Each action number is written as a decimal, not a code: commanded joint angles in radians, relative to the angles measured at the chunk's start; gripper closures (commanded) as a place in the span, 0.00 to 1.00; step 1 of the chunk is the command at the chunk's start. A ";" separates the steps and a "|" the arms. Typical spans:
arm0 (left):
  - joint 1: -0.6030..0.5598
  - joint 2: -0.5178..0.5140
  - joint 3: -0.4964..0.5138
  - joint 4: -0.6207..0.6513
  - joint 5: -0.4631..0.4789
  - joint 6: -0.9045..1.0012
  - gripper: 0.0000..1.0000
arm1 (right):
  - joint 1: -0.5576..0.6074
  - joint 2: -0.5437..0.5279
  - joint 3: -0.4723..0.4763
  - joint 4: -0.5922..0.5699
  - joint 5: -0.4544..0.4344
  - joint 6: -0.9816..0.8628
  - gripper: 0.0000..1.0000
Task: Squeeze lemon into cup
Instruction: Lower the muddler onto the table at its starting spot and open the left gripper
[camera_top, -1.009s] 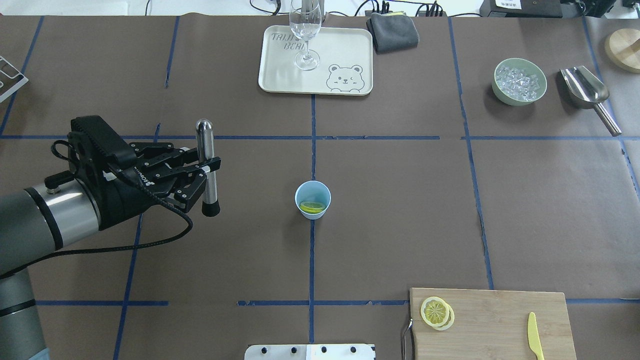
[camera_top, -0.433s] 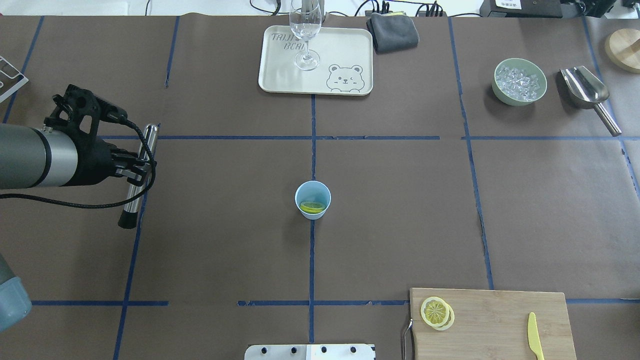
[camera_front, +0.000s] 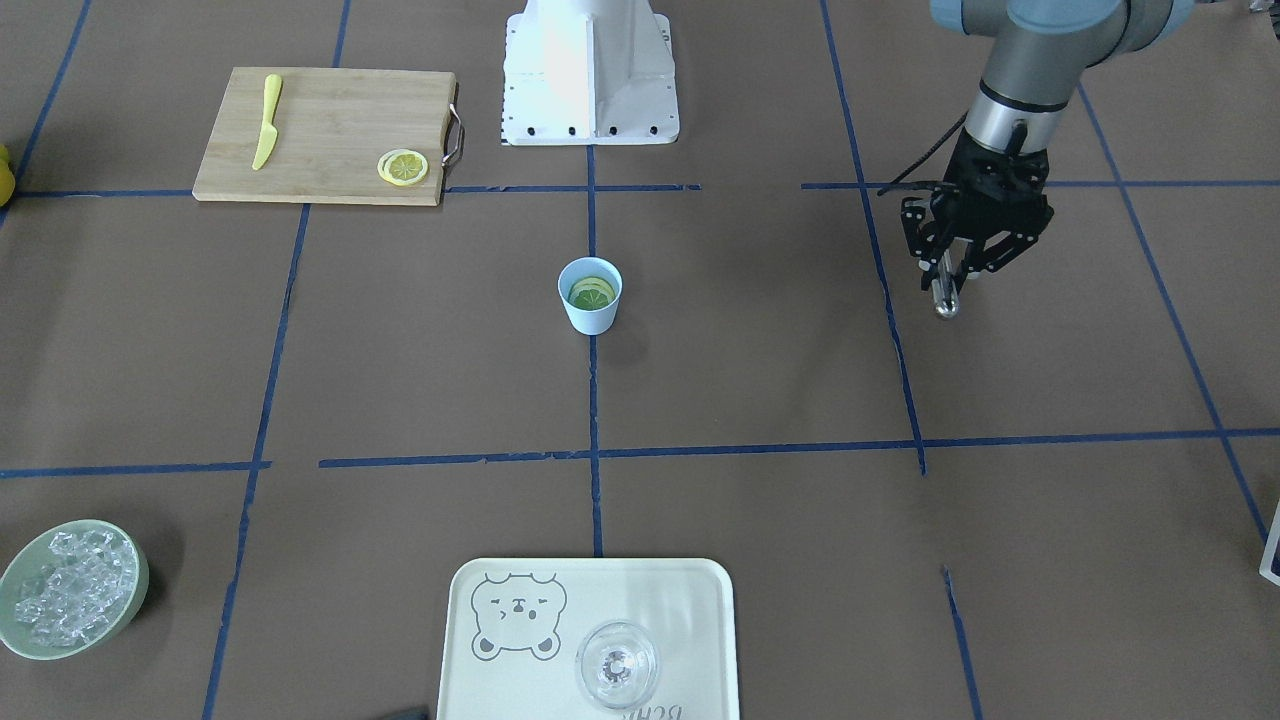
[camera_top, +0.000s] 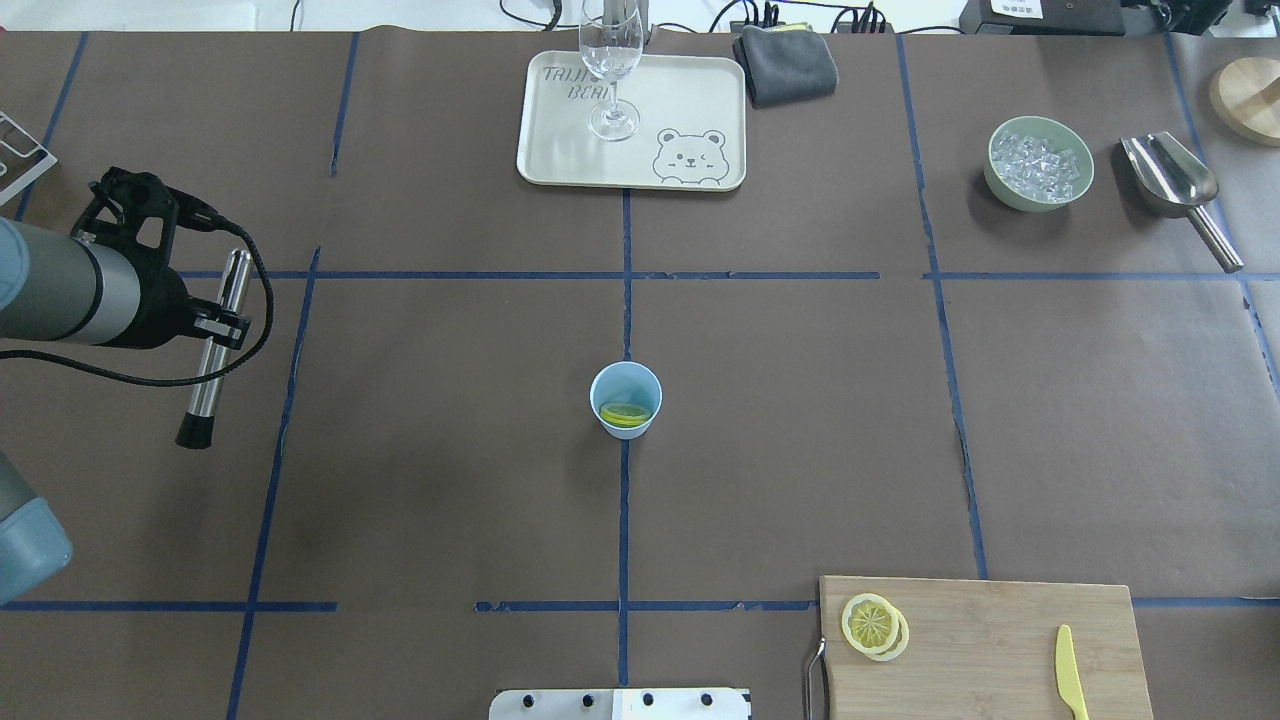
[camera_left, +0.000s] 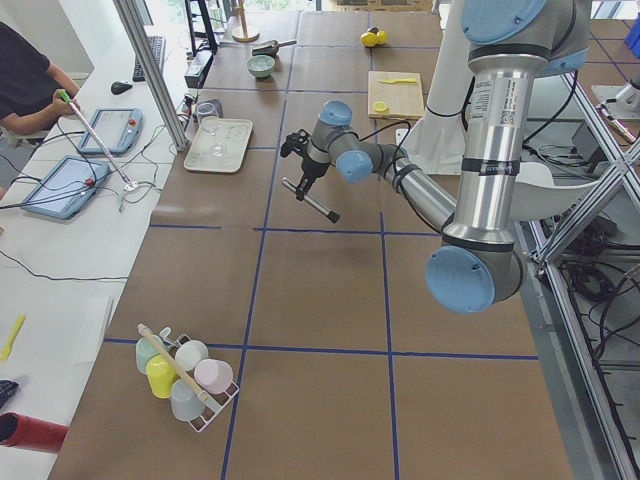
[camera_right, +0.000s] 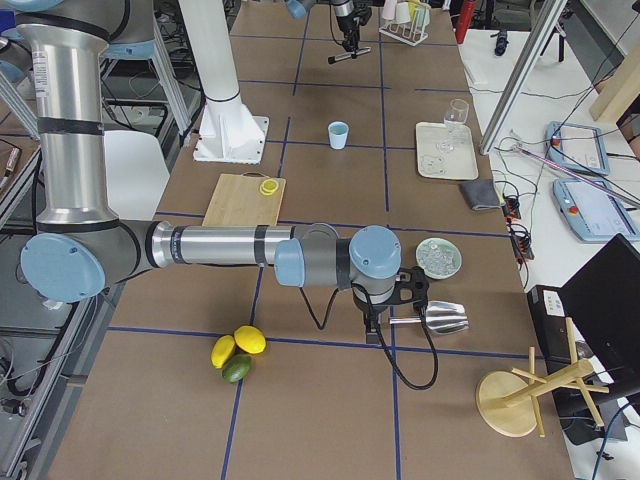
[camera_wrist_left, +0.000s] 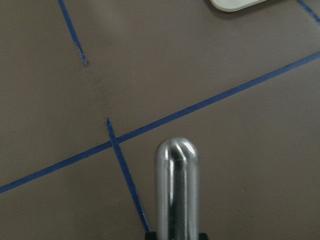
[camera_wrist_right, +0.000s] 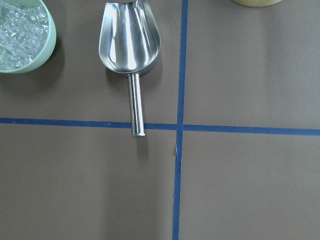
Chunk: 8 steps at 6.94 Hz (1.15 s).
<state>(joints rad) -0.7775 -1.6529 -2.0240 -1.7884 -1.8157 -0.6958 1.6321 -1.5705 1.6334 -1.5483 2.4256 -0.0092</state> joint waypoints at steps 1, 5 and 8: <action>-0.106 0.013 0.122 0.129 -0.112 0.007 1.00 | 0.000 0.003 0.003 0.001 0.000 0.000 0.00; -0.134 -0.086 0.304 0.288 -0.266 0.009 1.00 | 0.000 -0.002 0.014 0.001 -0.003 -0.002 0.00; -0.134 -0.102 0.372 0.273 -0.278 0.019 1.00 | 0.000 -0.006 0.054 -0.001 -0.005 -0.002 0.00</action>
<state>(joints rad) -0.9117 -1.7486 -1.6736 -1.5114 -2.0919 -0.6786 1.6321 -1.5755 1.6706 -1.5481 2.4218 -0.0107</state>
